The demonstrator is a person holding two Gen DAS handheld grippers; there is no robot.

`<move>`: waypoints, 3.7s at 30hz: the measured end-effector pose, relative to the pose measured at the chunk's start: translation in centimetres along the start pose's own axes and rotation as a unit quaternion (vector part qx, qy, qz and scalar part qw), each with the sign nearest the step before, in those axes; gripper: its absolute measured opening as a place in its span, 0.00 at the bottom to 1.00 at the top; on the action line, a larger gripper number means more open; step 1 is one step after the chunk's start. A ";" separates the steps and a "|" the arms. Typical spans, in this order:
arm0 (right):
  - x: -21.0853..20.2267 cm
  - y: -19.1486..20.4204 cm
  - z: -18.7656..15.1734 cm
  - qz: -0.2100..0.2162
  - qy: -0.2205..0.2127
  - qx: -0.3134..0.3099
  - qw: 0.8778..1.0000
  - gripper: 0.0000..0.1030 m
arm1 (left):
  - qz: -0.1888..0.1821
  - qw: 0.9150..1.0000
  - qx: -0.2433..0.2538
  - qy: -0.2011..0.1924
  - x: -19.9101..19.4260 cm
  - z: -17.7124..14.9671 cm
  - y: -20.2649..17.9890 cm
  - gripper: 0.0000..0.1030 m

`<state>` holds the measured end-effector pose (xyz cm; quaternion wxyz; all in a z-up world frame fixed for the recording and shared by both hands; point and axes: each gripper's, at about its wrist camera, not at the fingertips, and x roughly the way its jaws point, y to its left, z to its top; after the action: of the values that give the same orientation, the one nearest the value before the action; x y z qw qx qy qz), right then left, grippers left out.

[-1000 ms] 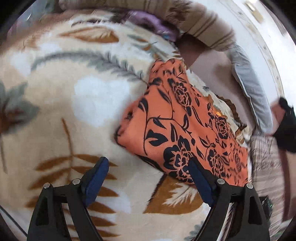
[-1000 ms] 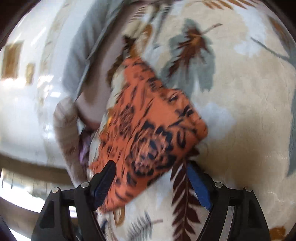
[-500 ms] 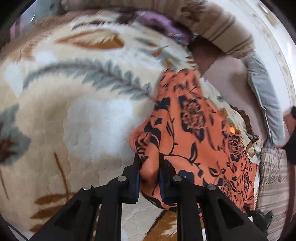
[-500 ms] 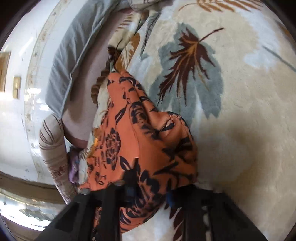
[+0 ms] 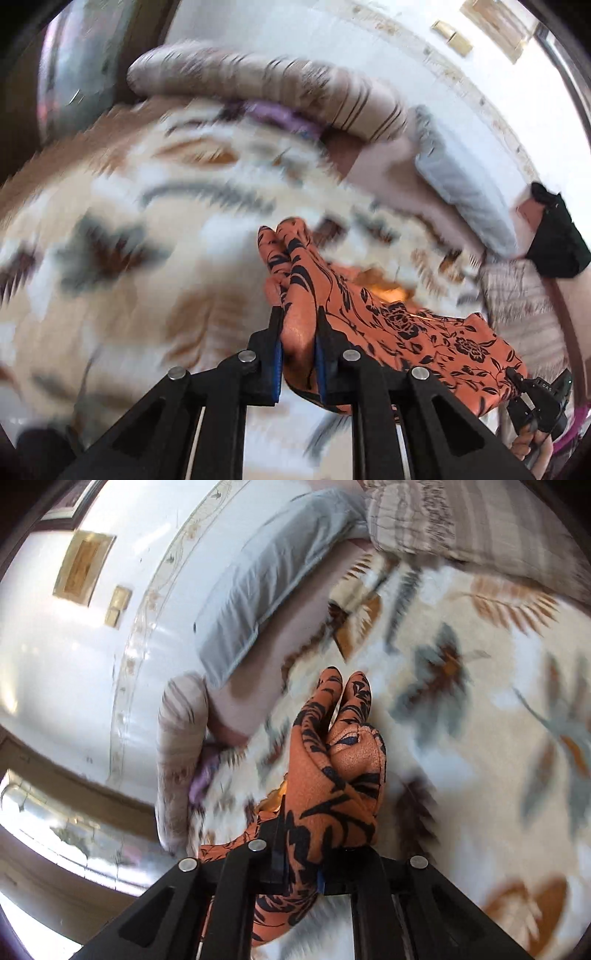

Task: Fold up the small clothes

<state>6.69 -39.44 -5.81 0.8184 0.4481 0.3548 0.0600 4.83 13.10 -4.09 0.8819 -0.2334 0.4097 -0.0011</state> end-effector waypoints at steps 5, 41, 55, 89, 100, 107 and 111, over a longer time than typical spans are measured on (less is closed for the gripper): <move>1.8 -8.3 -5.9 -0.118 0.103 0.012 0.988 0.40 | 0.060 0.992 -0.029 0.104 5.2 -5.9 6.7 0.35; 9.5 -2.0 5.2 -0.155 0.090 -0.263 0.948 0.63 | -0.006 0.979 0.184 0.092 13.9 6.5 -1.3 0.45; 7.9 2.5 4.6 -0.218 0.021 -0.354 0.909 0.07 | 0.020 0.980 0.194 0.039 11.8 7.2 -1.3 0.03; 2.4 -7.6 -4.0 -0.023 0.097 -0.004 0.995 0.67 | 0.060 0.971 0.207 0.099 9.1 -4.0 -1.7 0.57; 0.3 -7.3 -6.2 -0.057 0.094 -0.021 0.994 0.72 | 0.075 0.971 0.211 0.081 7.2 -5.1 -1.3 0.65; -1.2 -3.9 -5.2 -0.040 0.078 -0.066 0.994 0.72 | 0.043 0.976 0.212 0.034 4.0 -4.3 -2.2 0.65; 0.0 -2.1 -3.6 -0.023 0.082 -0.071 0.994 0.72 | 0.033 0.977 0.206 0.047 4.5 -5.0 -2.2 0.65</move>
<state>3.97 -38.20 -8.67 0.8173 0.3743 0.4260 0.1023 4.63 8.18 -9.27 0.8901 -0.0324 0.4496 -0.0671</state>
